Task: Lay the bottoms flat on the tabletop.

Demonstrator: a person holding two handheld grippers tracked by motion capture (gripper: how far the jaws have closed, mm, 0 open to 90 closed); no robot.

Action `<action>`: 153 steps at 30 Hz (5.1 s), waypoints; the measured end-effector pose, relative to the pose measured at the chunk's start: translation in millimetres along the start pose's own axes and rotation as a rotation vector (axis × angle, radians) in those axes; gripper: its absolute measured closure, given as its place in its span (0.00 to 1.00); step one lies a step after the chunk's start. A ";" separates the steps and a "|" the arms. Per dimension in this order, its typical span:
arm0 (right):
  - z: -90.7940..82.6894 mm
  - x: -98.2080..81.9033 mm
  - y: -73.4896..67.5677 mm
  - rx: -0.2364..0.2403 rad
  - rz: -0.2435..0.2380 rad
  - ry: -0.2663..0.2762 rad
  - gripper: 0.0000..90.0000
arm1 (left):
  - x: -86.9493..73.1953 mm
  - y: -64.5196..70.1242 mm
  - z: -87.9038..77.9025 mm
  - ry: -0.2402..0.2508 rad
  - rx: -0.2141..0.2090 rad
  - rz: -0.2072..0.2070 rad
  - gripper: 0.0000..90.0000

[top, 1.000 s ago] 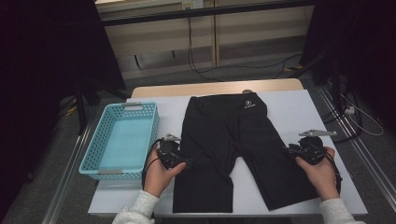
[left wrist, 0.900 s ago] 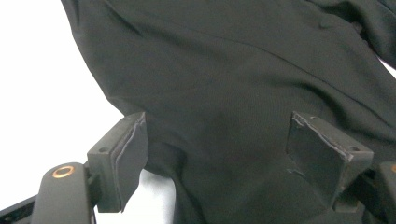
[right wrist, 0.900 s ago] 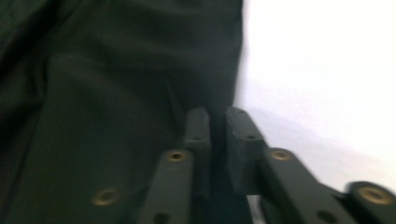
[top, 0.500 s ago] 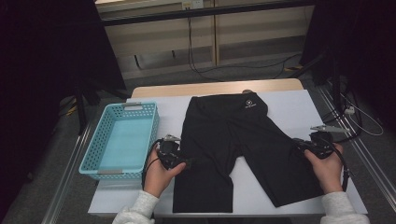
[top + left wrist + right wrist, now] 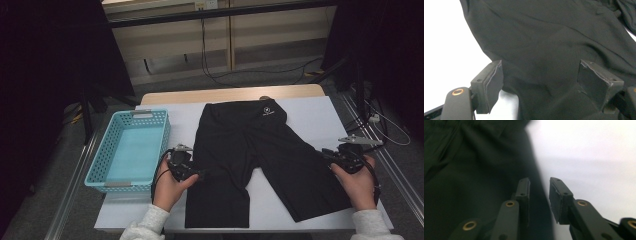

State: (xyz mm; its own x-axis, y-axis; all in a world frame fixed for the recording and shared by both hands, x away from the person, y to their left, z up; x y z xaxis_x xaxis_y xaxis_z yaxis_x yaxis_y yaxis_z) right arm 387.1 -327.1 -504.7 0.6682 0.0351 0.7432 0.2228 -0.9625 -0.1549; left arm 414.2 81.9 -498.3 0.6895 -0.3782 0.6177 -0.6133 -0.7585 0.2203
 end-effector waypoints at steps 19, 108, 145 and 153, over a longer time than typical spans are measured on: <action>-11.4 -22.6 18.6 -0.037 0.024 -0.073 1.00 | 0.4 0.6 0.4 -0.003 -0.001 0.007 0.24; 8.0 -13.7 -21.3 -0.021 -0.082 -0.074 0.73 | 1.7 2.2 -0.1 -0.003 -0.005 0.020 0.21; 6.7 -2.0 -45.1 0.125 -0.052 0.024 0.33 | -4.4 -16.3 -2.0 0.011 0.064 -0.024 0.15; 9.1 6.5 -62.6 0.157 -0.085 0.047 0.18 | -6.3 -16.2 -2.2 0.002 0.049 -0.026 0.14</action>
State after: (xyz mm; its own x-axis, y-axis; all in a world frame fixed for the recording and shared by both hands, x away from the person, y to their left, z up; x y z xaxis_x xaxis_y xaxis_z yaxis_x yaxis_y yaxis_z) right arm 384.0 -264.2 -496.1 0.6091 0.0979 0.7870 0.3876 -0.9025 -0.1877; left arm 419.0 97.8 -504.1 0.7041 -0.3573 0.6137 -0.5759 -0.7929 0.1992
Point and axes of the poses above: each handheld gripper's, and its own axes: z roughly forward along the jaws, x roughly out of its top, y roughly to its right, the point moved 9 cm from there along z, roughly forward along the jaws, and after that the axes turned 1 degree about x, right-handed, at the moved point
